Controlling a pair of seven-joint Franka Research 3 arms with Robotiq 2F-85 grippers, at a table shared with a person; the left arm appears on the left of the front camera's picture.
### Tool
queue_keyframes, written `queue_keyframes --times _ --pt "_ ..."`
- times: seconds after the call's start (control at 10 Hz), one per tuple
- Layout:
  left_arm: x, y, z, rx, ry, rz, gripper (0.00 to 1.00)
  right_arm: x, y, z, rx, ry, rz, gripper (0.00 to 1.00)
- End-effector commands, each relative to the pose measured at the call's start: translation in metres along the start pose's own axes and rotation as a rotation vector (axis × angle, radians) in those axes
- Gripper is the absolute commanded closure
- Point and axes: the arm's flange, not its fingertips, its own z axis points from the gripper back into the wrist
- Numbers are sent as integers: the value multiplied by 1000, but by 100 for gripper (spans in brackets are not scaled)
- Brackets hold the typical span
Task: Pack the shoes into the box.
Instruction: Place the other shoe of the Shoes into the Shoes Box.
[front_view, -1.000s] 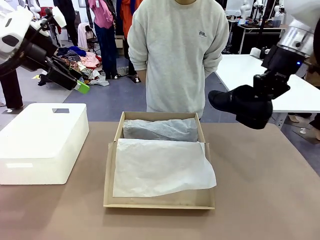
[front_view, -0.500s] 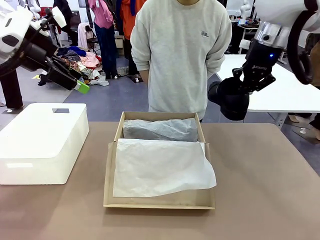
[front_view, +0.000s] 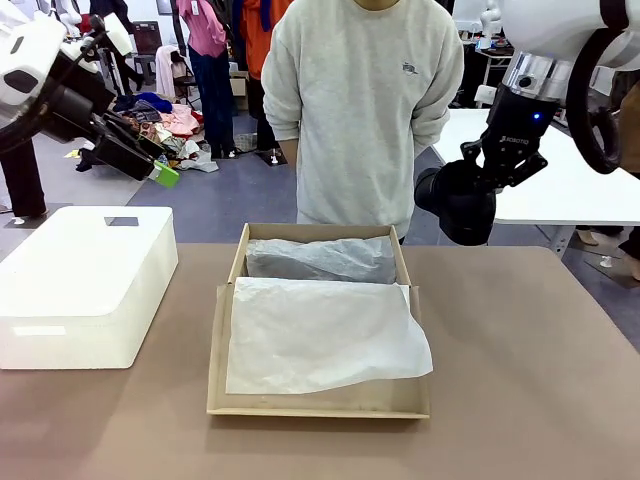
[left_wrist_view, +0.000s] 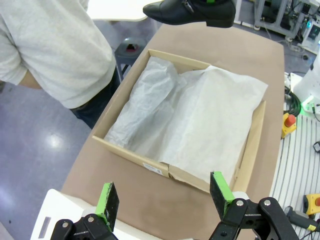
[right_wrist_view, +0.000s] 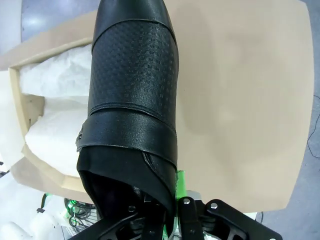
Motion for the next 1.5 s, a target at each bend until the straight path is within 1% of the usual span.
queue_keyframes --times 0.0,0.1,0.2,0.4,0.5,0.6,0.7,0.8,0.9,1.1,1.2,1.3,1.4 --pt "-1 2 0 -12 -15 -12 4 -1 0 6 5 -12 5 100" --pt "-1 2 0 -12 -15 -12 4 0 0 0 0 0 0 100" --pt "-1 2 0 -12 -15 -12 4 -8 22 5 -17 -51 -150 100" --pt "-1 2 0 -12 -15 -12 4 -20 53 6 -20 -74 -275 100" --pt "-1 2 0 -12 -15 -12 4 -25 68 7 -27 -70 -339 100" --pt "-1 2 0 -12 -15 -12 4 -29 86 7 -13 -40 -409 100" --pt "-1 2 0 -12 -15 -12 4 -31 103 5 -13 -50 -505 100" --pt "-1 2 0 -12 -15 -12 4 -32 123 4 -3 -30 -564 100" --pt "-1 2 0 -12 -15 -12 4 -31 144 3 0 -7 -603 100" --pt "-1 2 0 -12 -15 -12 4 -25 185 2 6 -84 -716 100" --pt "-1 2 0 -12 -15 -12 4 -22 200 -1 -4 -145 -759 100" --pt "-1 2 0 -12 -15 -12 4 -17 211 -4 6 -162 -790 100" --pt "-1 2 0 -12 -15 -12 4 -13 219 -8 22 -124 -790 100"
